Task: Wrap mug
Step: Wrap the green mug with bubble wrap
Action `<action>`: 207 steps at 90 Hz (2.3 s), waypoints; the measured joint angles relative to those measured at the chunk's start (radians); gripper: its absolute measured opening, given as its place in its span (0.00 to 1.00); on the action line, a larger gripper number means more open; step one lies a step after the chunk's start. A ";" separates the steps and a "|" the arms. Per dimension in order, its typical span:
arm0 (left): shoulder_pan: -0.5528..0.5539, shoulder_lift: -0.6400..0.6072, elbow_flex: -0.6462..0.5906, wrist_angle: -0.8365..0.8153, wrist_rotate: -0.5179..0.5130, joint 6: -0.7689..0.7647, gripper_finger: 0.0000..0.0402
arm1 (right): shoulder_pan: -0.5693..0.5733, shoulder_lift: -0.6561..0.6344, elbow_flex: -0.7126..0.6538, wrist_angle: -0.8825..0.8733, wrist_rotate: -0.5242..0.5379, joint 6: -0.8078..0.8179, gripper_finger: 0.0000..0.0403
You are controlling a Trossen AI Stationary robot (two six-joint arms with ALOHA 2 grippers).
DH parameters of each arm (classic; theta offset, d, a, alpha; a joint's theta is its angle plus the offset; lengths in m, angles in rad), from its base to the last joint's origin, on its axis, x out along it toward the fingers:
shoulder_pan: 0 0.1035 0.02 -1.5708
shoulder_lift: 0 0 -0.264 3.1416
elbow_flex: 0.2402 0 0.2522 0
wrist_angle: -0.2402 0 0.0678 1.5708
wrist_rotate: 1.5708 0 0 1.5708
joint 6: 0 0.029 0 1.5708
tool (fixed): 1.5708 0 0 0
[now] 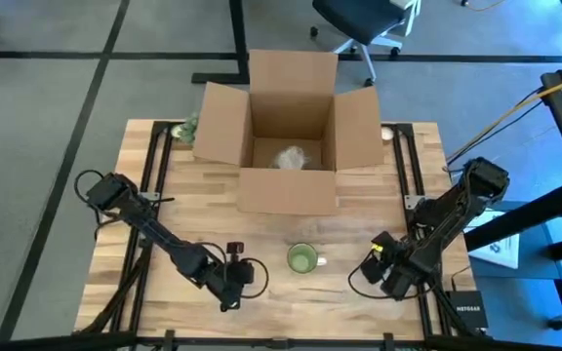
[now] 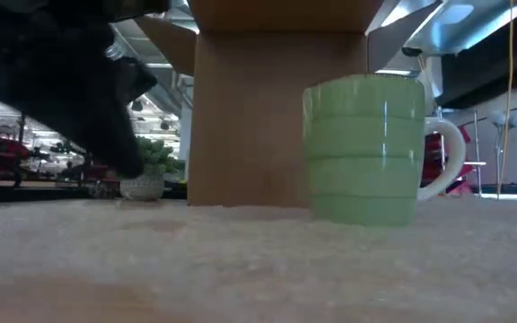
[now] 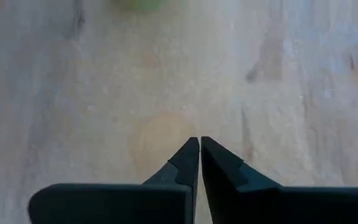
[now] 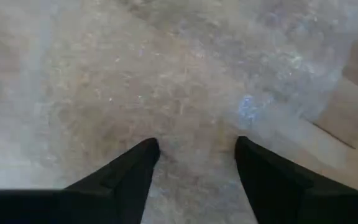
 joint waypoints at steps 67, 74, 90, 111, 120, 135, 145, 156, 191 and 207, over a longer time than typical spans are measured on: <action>0.137 0.000 0.000 0.200 0.002 0.186 0.00 | -0.097 -0.016 0.313 0.249 0.643 -0.805 0.00; 0.145 0.000 0.000 0.217 0.002 0.192 0.00 | -0.149 -0.007 0.312 0.348 0.614 -0.952 0.00; 0.154 0.000 0.000 0.253 0.003 0.198 0.00 | -0.286 0.047 0.313 0.606 0.429 -1.288 0.00; 0.148 -0.007 0.002 0.252 0.000 0.183 0.00 | -0.416 0.121 0.312 0.682 0.187 -1.385 0.00; 0.137 -0.027 0.022 0.225 -0.002 0.185 0.00 | -0.438 0.131 0.312 0.683 0.135 -1.385 0.00; 0.136 -0.089 0.040 0.208 -0.005 0.185 0.00 | -0.447 0.131 0.312 0.684 0.082 -1.387 0.00; 0.141 -0.099 0.041 0.255 -0.008 0.192 0.00 | -0.447 0.130 0.312 0.685 0.080 -1.391 0.01; 0.154 -0.087 0.041 0.300 0.034 0.212 0.00 | -0.447 0.131 0.312 0.685 0.080 -1.415 0.07; 0.185 -0.040 0.021 0.490 0.086 0.264 0.00 | -0.446 0.131 0.312 0.683 0.056 -1.483 0.41; 0.190 0.024 0.021 0.572 0.106 0.263 0.00 | -0.446 0.131 0.312 0.671 0.055 -1.491 0.43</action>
